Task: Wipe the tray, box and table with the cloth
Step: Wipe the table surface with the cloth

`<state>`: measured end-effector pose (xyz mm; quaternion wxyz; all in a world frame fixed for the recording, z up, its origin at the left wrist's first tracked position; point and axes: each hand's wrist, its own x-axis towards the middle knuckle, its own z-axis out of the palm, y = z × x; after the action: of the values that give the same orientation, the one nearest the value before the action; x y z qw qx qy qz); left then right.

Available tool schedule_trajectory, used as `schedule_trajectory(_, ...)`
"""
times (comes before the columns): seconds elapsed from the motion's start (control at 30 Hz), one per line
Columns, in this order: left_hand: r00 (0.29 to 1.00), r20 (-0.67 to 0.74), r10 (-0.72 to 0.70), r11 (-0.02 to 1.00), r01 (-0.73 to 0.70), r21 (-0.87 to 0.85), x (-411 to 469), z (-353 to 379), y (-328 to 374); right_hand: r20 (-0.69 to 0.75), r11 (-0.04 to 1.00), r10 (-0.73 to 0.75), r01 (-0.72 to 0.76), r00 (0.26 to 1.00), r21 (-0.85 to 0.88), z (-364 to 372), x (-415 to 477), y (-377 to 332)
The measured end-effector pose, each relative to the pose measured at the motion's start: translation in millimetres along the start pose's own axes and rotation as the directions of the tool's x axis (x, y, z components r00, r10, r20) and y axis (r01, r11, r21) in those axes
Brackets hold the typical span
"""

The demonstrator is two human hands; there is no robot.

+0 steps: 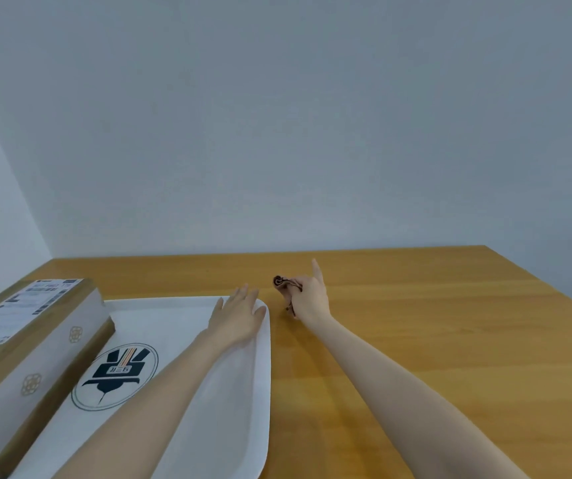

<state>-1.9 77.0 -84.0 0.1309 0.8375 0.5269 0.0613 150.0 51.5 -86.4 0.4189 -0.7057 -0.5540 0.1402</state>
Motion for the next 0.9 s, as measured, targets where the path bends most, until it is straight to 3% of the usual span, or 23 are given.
schedule_trajectory(0.13,0.999,0.043,0.022,0.999,-0.024,0.036,13,6,-1,-0.033,0.981,-0.13,0.124,0.991,-0.147,14,19,2)
schedule_trajectory(0.3,0.998,0.016,0.058,0.997,-0.058,0.056,18,8,-8,0.292,0.936,-0.132,0.216,0.947,-0.278,12,31,13)
schedule_trajectory(0.77,0.993,0.106,0.054,0.988,-0.068,0.138,19,6,-9,0.474,0.835,-0.316,0.478,0.822,-0.271,-37,-37,17)
schedule_trajectory(0.9,0.994,0.099,0.041,0.989,-0.055,0.137,17,9,-7,0.552,0.789,-0.439,0.598,0.709,-0.14,-53,-76,23)
